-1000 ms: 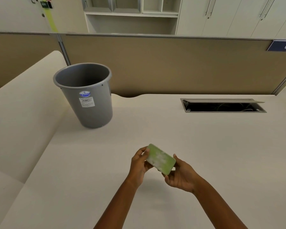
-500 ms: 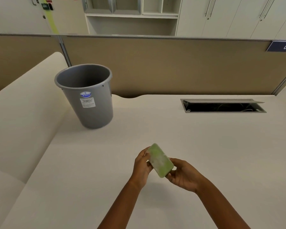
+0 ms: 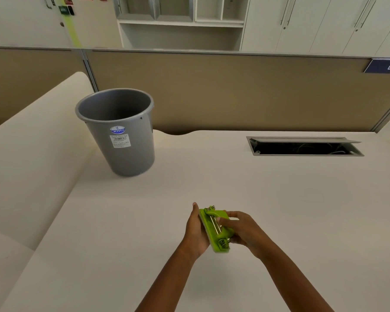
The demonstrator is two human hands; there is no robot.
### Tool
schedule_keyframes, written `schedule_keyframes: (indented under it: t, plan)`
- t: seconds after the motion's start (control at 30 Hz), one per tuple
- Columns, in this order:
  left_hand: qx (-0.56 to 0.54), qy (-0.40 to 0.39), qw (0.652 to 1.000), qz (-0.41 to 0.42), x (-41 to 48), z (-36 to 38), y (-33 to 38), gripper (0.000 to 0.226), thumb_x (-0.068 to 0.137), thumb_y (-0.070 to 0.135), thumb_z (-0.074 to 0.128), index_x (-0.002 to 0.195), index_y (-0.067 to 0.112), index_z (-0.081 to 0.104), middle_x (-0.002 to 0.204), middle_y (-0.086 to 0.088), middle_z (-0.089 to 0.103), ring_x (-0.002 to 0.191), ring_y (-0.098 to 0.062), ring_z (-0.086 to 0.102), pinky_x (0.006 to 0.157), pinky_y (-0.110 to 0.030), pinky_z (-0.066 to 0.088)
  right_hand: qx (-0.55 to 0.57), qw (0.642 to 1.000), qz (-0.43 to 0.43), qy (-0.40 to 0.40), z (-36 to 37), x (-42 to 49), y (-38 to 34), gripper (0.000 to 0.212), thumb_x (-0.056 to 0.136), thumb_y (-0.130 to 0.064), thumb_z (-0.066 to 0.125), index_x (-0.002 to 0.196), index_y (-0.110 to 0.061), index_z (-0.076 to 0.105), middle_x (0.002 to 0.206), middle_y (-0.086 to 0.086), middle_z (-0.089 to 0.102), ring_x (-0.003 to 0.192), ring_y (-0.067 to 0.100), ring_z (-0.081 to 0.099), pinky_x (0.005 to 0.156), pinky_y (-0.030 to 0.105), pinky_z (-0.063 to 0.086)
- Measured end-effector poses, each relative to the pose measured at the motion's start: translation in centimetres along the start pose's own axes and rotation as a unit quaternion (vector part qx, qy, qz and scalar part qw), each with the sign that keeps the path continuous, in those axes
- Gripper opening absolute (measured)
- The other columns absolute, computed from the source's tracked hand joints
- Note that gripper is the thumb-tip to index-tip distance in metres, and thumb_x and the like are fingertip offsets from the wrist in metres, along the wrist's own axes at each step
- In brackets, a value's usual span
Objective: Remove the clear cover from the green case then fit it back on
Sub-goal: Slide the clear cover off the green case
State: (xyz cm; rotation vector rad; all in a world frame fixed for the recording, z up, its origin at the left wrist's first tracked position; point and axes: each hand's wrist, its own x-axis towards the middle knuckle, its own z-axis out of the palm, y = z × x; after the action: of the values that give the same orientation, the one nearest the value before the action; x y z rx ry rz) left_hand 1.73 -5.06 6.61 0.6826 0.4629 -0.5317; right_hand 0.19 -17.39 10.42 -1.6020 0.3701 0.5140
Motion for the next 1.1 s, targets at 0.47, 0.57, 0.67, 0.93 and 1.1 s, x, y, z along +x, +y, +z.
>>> schedule_keyframes:
  t: [0.47,0.57,0.67,0.93,1.1]
  plan:
    - [0.021,0.01,0.999,-0.026,0.6,-0.8,0.1,0.061,0.098,0.045,0.019,0.094,0.003,0.063,0.08,-0.016,0.072,0.085,-0.029,0.06,0.074,-0.04,0.048,-0.024,0.997,-0.063,-0.024,0.8,0.0,0.0,0.007,0.087,-0.009,0.058,0.089,-0.005,0.063,0.077,0.005,0.063,0.068,0.013,0.062,0.062,0.019,0.055]
    - [0.017,0.002,0.999,-0.03,0.4,-0.6,0.1,0.059,0.097,0.045,0.02,0.096,0.003,0.062,0.093,-0.018,0.064,0.086,-0.029,0.059,0.077,-0.042,0.047,-0.015,0.998,-0.065,-0.011,1.0,-0.1,-0.1,0.006,0.086,-0.009,0.059,0.085,-0.004,0.062,0.076,0.008,0.063,0.066,0.014,0.061,0.059,0.018,0.054]
    - [0.021,-0.015,0.999,-0.029,0.5,-0.7,-0.3,0.059,0.095,0.051,0.021,0.1,0.009,0.061,0.093,-0.016,0.065,0.079,-0.028,0.066,0.073,-0.04,0.053,-0.039,0.995,-0.083,0.038,1.3,0.0,-0.1,0.015,0.084,-0.012,0.063,0.083,0.003,0.061,0.077,0.015,0.058,0.067,0.022,0.057,0.061,0.027,0.051]
    - [0.072,-0.026,0.996,-0.044,0.8,-1.1,-0.8,0.072,0.091,0.061,0.017,0.101,0.006,0.062,0.076,-0.018,0.075,0.063,-0.029,0.072,0.058,-0.032,0.06,-0.117,0.97,-0.152,0.151,-0.2,0.7,-0.7,0.025,0.091,-0.024,0.053,0.087,-0.003,0.066,0.077,0.006,0.064,0.061,0.019,0.063,0.063,0.029,0.051]
    - [0.102,-0.029,0.993,-0.055,0.7,-1.2,-1.1,0.073,0.091,0.061,0.018,0.101,0.004,0.063,0.071,-0.02,0.075,0.057,-0.03,0.071,0.054,-0.033,0.06,-0.064,0.993,-0.056,0.088,-0.4,1.5,-0.2,0.032,0.092,-0.024,0.05,0.069,-0.006,0.064,0.063,0.001,0.06,0.05,0.012,0.051,0.056,0.023,0.04]
